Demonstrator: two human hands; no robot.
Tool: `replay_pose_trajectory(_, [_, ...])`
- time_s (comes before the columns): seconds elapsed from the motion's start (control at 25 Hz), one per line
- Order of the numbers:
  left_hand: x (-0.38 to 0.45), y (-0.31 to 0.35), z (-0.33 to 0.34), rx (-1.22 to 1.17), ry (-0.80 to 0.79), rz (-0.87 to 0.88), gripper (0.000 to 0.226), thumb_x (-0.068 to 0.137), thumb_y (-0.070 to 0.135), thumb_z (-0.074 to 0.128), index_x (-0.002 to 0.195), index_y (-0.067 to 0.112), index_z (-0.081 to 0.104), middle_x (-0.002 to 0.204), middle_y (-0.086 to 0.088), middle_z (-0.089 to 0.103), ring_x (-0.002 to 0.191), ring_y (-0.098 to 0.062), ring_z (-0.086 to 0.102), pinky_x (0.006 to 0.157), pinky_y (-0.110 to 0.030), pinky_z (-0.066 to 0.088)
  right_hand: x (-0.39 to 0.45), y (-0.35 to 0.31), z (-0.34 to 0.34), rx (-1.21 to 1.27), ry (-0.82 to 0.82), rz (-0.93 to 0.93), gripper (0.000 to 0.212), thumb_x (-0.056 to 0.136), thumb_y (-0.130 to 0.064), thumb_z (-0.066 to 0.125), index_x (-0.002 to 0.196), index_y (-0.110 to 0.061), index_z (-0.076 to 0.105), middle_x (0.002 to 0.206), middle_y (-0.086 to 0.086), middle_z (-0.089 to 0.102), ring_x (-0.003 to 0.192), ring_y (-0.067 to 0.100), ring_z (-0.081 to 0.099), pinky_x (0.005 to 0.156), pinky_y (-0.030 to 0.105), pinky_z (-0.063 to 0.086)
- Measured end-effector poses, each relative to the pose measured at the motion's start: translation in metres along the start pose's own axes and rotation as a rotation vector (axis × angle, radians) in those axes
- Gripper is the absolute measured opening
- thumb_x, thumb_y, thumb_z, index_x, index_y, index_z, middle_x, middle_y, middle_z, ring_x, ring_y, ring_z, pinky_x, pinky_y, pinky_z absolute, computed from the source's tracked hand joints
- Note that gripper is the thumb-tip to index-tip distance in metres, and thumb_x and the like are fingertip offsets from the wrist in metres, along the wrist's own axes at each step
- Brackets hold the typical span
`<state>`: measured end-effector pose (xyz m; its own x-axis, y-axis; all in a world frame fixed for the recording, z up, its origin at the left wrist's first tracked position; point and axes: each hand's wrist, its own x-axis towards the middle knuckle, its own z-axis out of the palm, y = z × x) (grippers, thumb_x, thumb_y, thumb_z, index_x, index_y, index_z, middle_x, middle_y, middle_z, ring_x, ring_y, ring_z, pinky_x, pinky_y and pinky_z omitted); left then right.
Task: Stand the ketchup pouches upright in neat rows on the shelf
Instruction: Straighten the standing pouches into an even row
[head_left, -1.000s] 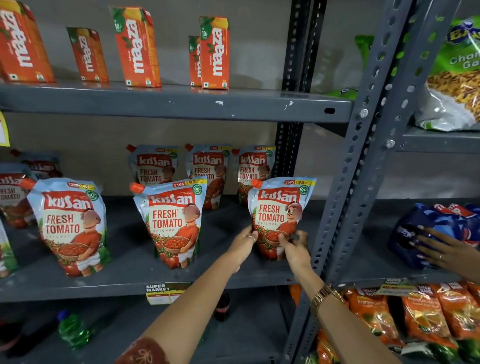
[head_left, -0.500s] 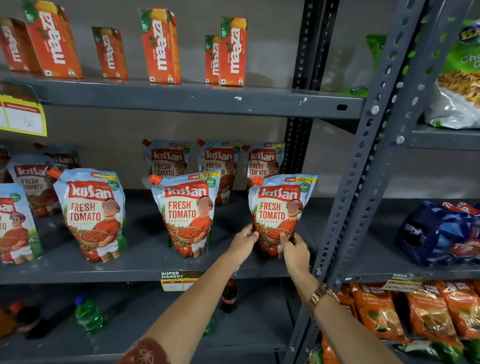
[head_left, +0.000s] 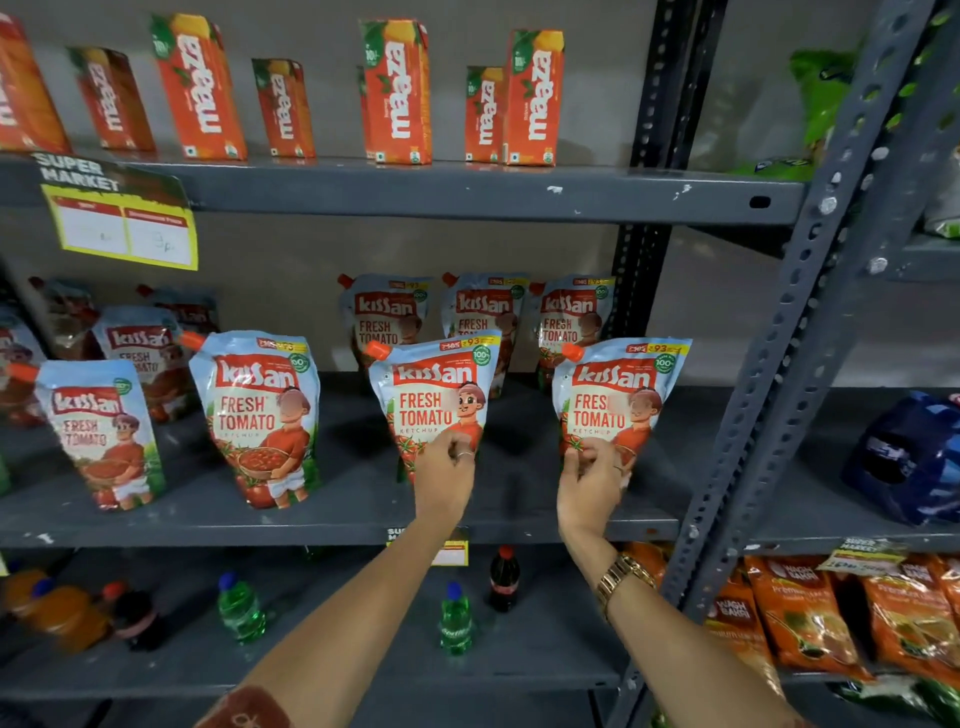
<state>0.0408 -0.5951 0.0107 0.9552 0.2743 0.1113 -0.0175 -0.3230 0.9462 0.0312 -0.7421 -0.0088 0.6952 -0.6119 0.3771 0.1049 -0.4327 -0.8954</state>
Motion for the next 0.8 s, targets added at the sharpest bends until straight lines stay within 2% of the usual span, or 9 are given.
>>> replay_pose_trajectory(0.08, [0.001, -0.003, -0.02, 0.047, 0.055, -0.002, 0.012, 0.09, 0.012, 0.052, 0.091, 0.007, 0.062, 0.091, -0.007, 0.061, 0.086, -0.028, 0.062, 0.074, -0.033, 0.054, -0.011, -0.008, 0.016, 0.036, -0.073, -0.042, 0.014, 0.087, -0.003, 0.056, 0.1, 0.002, 0.058, 0.09, 0.009, 0.054, 0.083, 0.022, 0.051, 0.074, 0.025, 0.042])
replay_pose_trajectory(0.16, [0.005, -0.007, -0.039, 0.074, 0.085, 0.008, 0.014, 0.09, 0.011, 0.054, 0.096, 0.002, 0.062, 0.092, -0.008, 0.062, 0.09, -0.024, 0.061, 0.072, -0.027, 0.048, -0.022, -0.016, 0.033, 0.045, -0.167, -0.044, 0.016, 0.088, -0.004, 0.055, 0.103, 0.0, 0.059, 0.092, 0.012, 0.057, 0.082, 0.021, 0.052, 0.069, 0.014, 0.035])
replay_pose_trajectory(0.2, [0.007, -0.01, -0.046, 0.074, 0.088, 0.005, 0.014, 0.09, 0.01, 0.054, 0.097, 0.001, 0.062, 0.094, -0.011, 0.064, 0.09, -0.024, 0.06, 0.071, -0.026, 0.045, -0.026, -0.019, 0.04, 0.043, -0.215, -0.032, 0.017, 0.089, -0.005, 0.055, 0.105, -0.001, 0.059, 0.096, 0.013, 0.058, 0.083, 0.021, 0.053, 0.069, 0.012, 0.033])
replay_pose_trajectory(0.32, [0.013, -0.016, -0.063, 0.051, 0.085, -0.043, 0.021, 0.088, 0.011, 0.057, 0.106, 0.001, 0.057, 0.104, -0.013, 0.063, 0.096, -0.026, 0.06, 0.076, -0.028, 0.046, -0.034, -0.024, 0.06, 0.017, -0.354, 0.014, 0.026, 0.091, -0.013, 0.054, 0.115, -0.004, 0.057, 0.109, 0.015, 0.061, 0.093, 0.022, 0.057, 0.077, 0.024, 0.041])
replay_pose_trajectory(0.4, [0.018, -0.022, -0.071, 0.054, 0.008, -0.115, 0.039, 0.088, 0.015, 0.059, 0.125, 0.005, 0.049, 0.126, -0.014, 0.056, 0.113, -0.026, 0.054, 0.094, -0.034, 0.045, -0.035, -0.023, 0.07, -0.011, -0.447, 0.046, 0.036, 0.092, -0.02, 0.051, 0.126, -0.006, 0.052, 0.124, 0.014, 0.059, 0.113, 0.027, 0.055, 0.093, 0.035, 0.046])
replay_pose_trajectory(0.48, [0.022, -0.028, -0.074, 0.034, -0.137, -0.183, 0.054, 0.09, 0.018, 0.057, 0.14, 0.011, 0.038, 0.141, -0.009, 0.047, 0.13, -0.026, 0.044, 0.109, -0.038, 0.037, -0.038, -0.023, 0.075, -0.032, -0.521, 0.086, 0.042, 0.095, -0.025, 0.045, 0.133, -0.008, 0.046, 0.135, 0.013, 0.054, 0.127, 0.028, 0.047, 0.105, 0.041, 0.04])
replay_pose_trajectory(0.6, [0.028, -0.039, -0.073, 0.086, -0.31, -0.206, 0.053, 0.09, 0.022, 0.055, 0.141, 0.022, 0.038, 0.147, -0.005, 0.044, 0.134, -0.024, 0.041, 0.114, -0.041, 0.033, -0.04, -0.024, 0.076, -0.043, -0.576, 0.084, 0.041, 0.097, -0.028, 0.039, 0.133, -0.009, 0.046, 0.133, 0.012, 0.056, 0.126, 0.028, 0.048, 0.104, 0.04, 0.04])
replay_pose_trajectory(0.8, [0.027, -0.034, -0.072, 0.033, -0.402, -0.202, 0.049, 0.094, 0.011, 0.05, 0.141, 0.018, 0.039, 0.147, -0.004, 0.044, 0.137, -0.021, 0.036, 0.113, -0.036, 0.029, -0.038, -0.02, 0.064, -0.012, -0.601, 0.096, 0.031, 0.097, -0.028, 0.041, 0.119, -0.009, 0.052, 0.121, 0.011, 0.062, 0.119, 0.026, 0.051, 0.094, 0.033, 0.039])
